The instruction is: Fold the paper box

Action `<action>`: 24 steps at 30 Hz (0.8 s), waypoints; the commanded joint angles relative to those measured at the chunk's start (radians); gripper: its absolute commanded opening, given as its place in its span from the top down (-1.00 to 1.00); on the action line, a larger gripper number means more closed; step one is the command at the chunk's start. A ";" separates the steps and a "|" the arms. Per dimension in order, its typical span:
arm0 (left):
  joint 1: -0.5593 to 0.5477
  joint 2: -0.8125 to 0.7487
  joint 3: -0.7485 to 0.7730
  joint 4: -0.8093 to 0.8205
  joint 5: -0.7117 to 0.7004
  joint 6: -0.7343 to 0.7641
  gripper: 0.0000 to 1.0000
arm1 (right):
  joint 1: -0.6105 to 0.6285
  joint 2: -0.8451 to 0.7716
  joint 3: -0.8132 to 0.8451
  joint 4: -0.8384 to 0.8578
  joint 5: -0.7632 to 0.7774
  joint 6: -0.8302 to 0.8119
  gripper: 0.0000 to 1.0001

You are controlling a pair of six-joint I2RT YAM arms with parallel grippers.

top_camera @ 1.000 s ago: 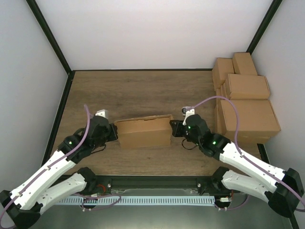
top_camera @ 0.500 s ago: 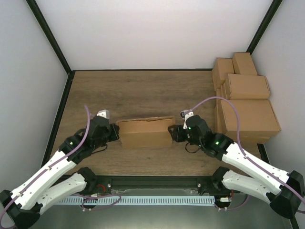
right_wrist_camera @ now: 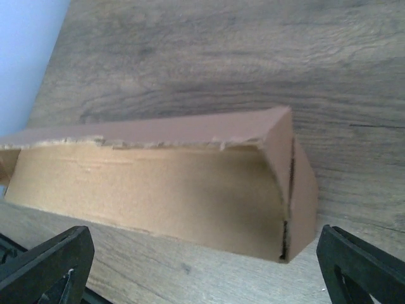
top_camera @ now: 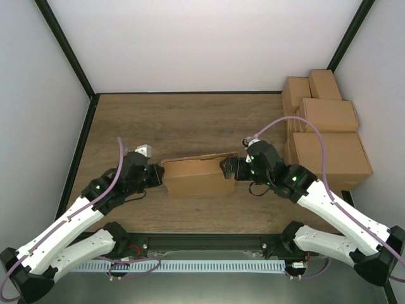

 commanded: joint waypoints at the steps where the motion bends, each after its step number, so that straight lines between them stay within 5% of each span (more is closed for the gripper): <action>1: -0.009 0.011 0.007 -0.055 0.045 0.008 0.93 | -0.065 -0.005 0.070 -0.054 0.001 0.020 -1.00; 12: -0.010 0.005 0.007 -0.051 0.046 0.006 0.89 | -0.205 -0.020 0.077 0.021 -0.152 0.109 -1.00; 24: -0.008 -0.018 0.017 -0.075 0.028 -0.013 0.56 | -0.208 0.027 0.093 -0.016 -0.110 0.135 -1.00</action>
